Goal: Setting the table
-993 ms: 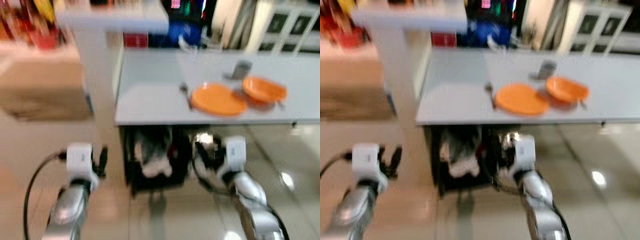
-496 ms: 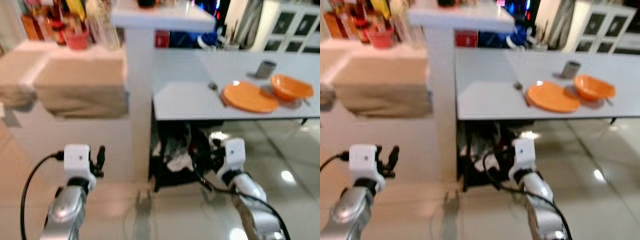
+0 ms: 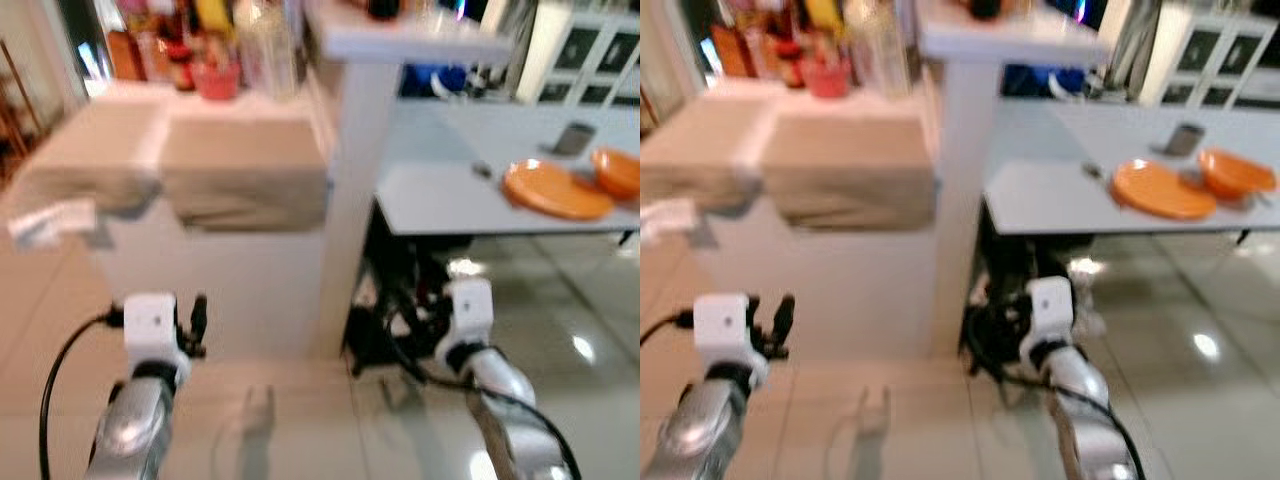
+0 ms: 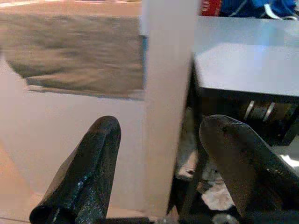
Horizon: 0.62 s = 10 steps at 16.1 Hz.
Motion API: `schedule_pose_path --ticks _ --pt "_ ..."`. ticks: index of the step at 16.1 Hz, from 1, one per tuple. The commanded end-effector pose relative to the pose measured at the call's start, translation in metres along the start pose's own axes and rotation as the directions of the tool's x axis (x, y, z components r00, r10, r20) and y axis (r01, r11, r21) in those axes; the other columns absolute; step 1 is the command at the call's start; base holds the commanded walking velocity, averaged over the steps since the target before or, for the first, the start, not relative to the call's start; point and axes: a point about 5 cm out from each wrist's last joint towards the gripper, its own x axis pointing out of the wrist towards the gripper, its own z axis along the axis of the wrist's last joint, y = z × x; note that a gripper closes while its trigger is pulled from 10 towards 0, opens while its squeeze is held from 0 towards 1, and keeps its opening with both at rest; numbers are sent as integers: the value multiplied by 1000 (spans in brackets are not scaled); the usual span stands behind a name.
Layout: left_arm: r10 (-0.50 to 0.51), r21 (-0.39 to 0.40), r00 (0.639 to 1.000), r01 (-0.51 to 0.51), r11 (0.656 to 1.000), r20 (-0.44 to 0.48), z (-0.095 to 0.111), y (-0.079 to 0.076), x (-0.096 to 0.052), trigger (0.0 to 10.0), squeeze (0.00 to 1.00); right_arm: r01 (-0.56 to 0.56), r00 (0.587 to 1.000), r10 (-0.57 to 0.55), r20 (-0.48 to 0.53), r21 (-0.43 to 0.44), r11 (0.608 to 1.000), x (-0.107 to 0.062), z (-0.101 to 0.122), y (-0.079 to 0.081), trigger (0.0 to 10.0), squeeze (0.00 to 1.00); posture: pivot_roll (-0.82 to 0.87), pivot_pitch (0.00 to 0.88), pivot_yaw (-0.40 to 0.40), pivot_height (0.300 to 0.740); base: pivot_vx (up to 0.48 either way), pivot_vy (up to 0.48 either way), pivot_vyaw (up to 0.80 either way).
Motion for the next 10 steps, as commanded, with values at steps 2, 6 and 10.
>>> schedule_pose_path --ticks 2,6,10 --pt "17 18 1000 -17 1000 2 1 5 -1 10000 0 -19 1000 19 17 3 1000 2 3 5 10000 0 41 0 -69 740 0 480 0" --pt "21 30 1000 -21 999 -4 1 5 -1 10000 0 -23 1000 23 13 5 1000 3 2 6 10000 0 42 0 -69 740 0 480 0" --pt "27 24 1000 -27 999 -4 1 5 0 10000 0 -29 1000 29 10 4 1000 3 2 7 10000 0 44 0 -70 740 0 480 0"
